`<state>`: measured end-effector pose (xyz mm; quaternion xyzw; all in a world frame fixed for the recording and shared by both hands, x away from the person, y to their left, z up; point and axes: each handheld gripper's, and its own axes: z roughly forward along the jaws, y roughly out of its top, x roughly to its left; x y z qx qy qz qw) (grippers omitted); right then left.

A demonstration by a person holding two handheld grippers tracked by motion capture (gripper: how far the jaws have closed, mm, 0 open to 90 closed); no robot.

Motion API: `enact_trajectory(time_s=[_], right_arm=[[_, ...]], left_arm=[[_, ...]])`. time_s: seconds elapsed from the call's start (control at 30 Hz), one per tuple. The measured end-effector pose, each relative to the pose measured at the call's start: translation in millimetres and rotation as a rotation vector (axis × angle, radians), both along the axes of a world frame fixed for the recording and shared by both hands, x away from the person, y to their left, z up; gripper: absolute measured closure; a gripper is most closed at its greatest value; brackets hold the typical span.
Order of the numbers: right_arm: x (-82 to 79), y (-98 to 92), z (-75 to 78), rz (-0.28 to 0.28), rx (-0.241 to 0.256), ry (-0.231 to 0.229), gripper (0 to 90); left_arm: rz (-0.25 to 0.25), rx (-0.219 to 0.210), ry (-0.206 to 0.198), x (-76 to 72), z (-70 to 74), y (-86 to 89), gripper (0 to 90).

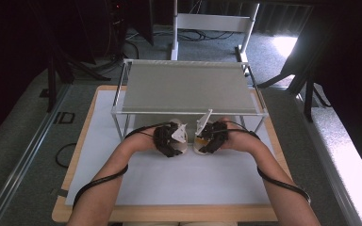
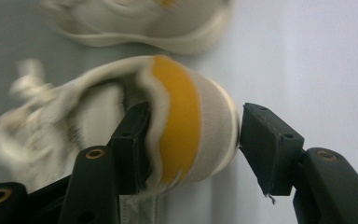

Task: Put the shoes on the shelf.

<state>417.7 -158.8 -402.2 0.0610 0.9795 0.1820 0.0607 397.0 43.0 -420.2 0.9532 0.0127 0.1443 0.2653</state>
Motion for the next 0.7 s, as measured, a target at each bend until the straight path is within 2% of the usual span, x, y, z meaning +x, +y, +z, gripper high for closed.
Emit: enact_trajectory(time_s=[0.03, 0.1, 0.2, 0.3, 0.43, 0.5, 0.57, 0.6, 0.63, 0.7], right_arm=[[-1.2, -3.7, 3.0, -0.015, 0.019, -0.015, 48.9], [-5.0, -11.2, 8.5, -0.039, 0.072, -0.035, 48.2], [-13.7, -22.4, 13.0, -0.082, 0.155, -0.063, 48.4], [-20.8, -33.2, 12.6, -0.127, 0.216, -0.084, 50.4], [-27.4, -47.7, 10.2, -0.215, 0.288, -0.122, 53.0], [-29.8, -55.0, 8.4, -0.254, 0.321, -0.129, 55.3], [-31.5, -61.7, 5.6, -0.291, 0.352, -0.139, 55.2], [-32.3, -64.8, 4.0, -0.316, 0.371, -0.141, 53.9], [-33.0, -68.3, 1.2, -0.34, 0.398, -0.139, 53.2], [-34.8, -72.0, -3.1, -0.375, 0.419, -0.146, 53.9]], left_arm=[[0.032, -0.012, -0.004, -1.7, 2.1, 1.8, 44.0], [0.098, -0.039, 0.02, -5.0, 6.0, 5.1, 38.2], [0.152, -0.094, 0.054, -10.7, 10.0, 11.8, 38.3], [0.195, -0.138, 0.052, -16.0, 12.5, 18.6, 38.3], [0.229, -0.128, 0.047, -22.5, 10.9, 26.1, 38.3], [0.249, -0.137, 0.067, -24.3, 9.2, 30.2, 38.4], [0.261, -0.142, 0.061, -26.5, 7.8, 34.3, 38.4], [0.276, -0.166, 0.078, -27.1, 7.1, 37.2, 38.4], [0.285, -0.178, 0.084, -27.6, 6.9, 38.8, 38.4], [0.316, -0.202, 0.084, -29.4, 5.5, 42.3, 38.4]])
